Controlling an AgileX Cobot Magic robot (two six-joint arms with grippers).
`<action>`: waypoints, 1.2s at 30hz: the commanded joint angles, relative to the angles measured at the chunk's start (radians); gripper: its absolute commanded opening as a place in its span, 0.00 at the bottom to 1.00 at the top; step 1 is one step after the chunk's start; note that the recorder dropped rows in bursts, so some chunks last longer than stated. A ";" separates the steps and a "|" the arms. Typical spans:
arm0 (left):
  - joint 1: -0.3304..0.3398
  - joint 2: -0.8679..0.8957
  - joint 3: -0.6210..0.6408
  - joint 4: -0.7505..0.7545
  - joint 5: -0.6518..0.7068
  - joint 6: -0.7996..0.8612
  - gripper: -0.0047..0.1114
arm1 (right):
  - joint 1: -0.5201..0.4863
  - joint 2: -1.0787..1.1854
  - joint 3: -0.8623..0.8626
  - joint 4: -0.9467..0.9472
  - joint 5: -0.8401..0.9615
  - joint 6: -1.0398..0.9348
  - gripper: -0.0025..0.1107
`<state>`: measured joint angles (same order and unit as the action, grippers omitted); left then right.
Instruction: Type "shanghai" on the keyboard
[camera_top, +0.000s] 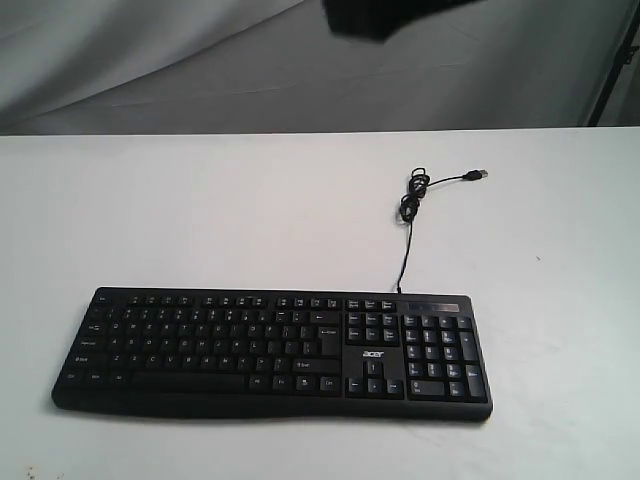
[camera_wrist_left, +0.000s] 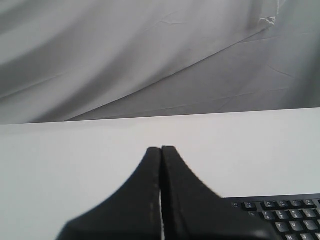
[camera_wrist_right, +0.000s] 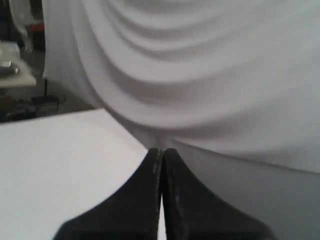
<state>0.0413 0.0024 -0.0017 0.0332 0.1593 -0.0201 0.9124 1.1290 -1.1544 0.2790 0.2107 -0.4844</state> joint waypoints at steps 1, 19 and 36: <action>-0.006 -0.002 0.002 -0.007 -0.005 -0.003 0.04 | -0.009 -0.057 0.003 -0.026 -0.068 0.110 0.02; -0.006 -0.002 0.002 -0.007 -0.005 -0.003 0.04 | -0.899 -0.648 0.905 -0.052 -0.275 0.484 0.02; -0.006 -0.002 0.002 -0.007 -0.005 -0.003 0.04 | -1.032 -1.086 1.134 -0.228 0.124 0.484 0.02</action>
<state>0.0413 0.0024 -0.0017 0.0332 0.1593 -0.0201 -0.1110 0.0880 -0.0261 0.0985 0.2481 0.0000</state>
